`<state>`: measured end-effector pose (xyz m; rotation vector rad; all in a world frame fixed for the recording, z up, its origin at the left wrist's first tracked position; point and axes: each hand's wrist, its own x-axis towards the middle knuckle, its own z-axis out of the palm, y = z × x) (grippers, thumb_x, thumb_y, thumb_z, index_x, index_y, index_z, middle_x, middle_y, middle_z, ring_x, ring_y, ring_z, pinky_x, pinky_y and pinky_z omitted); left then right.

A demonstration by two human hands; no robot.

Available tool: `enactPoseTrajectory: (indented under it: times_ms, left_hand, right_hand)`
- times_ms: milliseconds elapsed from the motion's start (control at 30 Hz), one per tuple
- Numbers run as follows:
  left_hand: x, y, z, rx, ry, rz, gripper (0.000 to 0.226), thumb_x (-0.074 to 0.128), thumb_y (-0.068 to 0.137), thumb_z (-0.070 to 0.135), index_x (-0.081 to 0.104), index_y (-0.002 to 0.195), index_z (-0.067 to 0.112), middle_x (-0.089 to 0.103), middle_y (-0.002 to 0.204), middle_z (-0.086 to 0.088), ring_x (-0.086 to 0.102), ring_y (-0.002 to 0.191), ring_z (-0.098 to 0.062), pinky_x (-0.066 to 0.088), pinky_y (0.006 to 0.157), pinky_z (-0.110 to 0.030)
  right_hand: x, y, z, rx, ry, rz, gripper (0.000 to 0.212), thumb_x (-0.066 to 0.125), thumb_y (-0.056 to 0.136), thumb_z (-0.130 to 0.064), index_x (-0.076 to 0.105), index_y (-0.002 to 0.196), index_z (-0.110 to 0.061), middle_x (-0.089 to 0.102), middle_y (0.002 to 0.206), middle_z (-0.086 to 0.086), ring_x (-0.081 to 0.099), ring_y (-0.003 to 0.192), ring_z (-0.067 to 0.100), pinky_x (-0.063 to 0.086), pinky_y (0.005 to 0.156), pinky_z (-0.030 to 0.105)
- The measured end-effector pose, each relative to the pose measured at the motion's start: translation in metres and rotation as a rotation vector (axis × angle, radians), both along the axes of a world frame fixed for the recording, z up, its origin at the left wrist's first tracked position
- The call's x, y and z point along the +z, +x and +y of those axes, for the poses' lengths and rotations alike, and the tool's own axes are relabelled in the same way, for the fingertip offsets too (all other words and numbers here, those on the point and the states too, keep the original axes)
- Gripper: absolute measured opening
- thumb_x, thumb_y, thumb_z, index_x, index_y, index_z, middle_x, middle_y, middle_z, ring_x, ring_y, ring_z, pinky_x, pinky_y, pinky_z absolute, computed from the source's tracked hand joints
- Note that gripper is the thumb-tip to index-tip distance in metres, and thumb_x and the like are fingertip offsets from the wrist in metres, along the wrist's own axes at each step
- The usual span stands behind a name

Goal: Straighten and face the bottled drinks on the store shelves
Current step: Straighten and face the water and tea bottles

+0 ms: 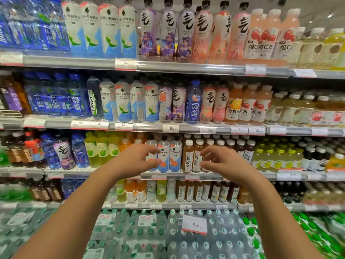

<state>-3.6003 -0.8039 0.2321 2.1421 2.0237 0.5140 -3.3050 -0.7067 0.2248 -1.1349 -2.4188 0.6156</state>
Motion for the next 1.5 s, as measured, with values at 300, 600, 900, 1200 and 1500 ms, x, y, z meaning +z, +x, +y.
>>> enactPoseTrajectory:
  times_ms: [300, 600, 900, 1200, 1500]
  left_hand:
    - [-0.022, -0.024, 0.098, 0.067, 0.055, 0.070, 0.075, 0.059, 0.094, 0.051, 0.025, 0.158, 0.033, 0.019, 0.167, 0.003, 0.023, 0.151, -0.021, 0.029, 0.120, -0.041]
    - [-0.058, -0.041, 0.187, 0.184, -0.127, 0.164, 0.095, 0.055, 0.094, 0.056, -0.008, 0.161, 0.033, -0.032, 0.163, 0.005, -0.020, 0.153, -0.032, 0.020, 0.123, -0.054]
    - [-0.101, -0.050, 0.204, 0.254, -0.126, 0.132, 0.097, 0.056, 0.093, 0.058, -0.008, 0.161, 0.030, -0.034, 0.162, 0.006, -0.006, 0.155, -0.034, 0.020, 0.124, -0.050]
    - [-0.095, -0.065, 0.197, 0.237, -0.091, 0.150, 0.090, 0.054, 0.092, 0.056, 0.003, 0.162, 0.030, -0.021, 0.166, 0.016, 0.009, 0.154, -0.034, 0.030, 0.120, -0.050]
    - [-0.088, -0.072, 0.193, 0.169, -0.057, 0.167, 0.083, 0.053, 0.093, 0.055, 0.015, 0.161, 0.028, -0.018, 0.167, 0.015, 0.021, 0.150, -0.031, 0.043, 0.111, -0.045]
  right_hand:
    - [0.026, -0.033, 0.076, -0.071, 0.154, 0.101, 0.041, 0.069, 0.092, -0.046, 0.060, 0.130, -0.032, 0.066, 0.120, -0.014, 0.062, 0.108, 0.003, 0.055, 0.094, 0.033]
    - [0.076, -0.086, 0.194, -0.121, 0.382, 0.168, 0.063, 0.066, 0.093, -0.035, 0.043, 0.150, -0.023, 0.050, 0.147, 0.000, 0.060, 0.109, 0.012, 0.051, 0.100, 0.037]
    - [0.099, -0.121, 0.259, -0.237, 0.339, 0.078, 0.088, 0.071, 0.092, -0.040, 0.023, 0.158, -0.010, 0.043, 0.152, 0.020, 0.049, 0.134, 0.040, 0.045, 0.105, 0.048]
    - [0.095, -0.145, 0.255, -0.442, 0.369, 0.227, 0.075, 0.081, 0.081, -0.047, 0.049, 0.136, -0.007, 0.053, 0.134, 0.021, 0.054, 0.122, 0.042, 0.045, 0.099, 0.046]
    - [0.088, -0.143, 0.221, -0.470, 0.390, 0.345, 0.055, 0.082, 0.078, -0.042, 0.055, 0.122, -0.023, 0.067, 0.117, 0.002, 0.064, 0.102, 0.026, 0.054, 0.082, 0.041]
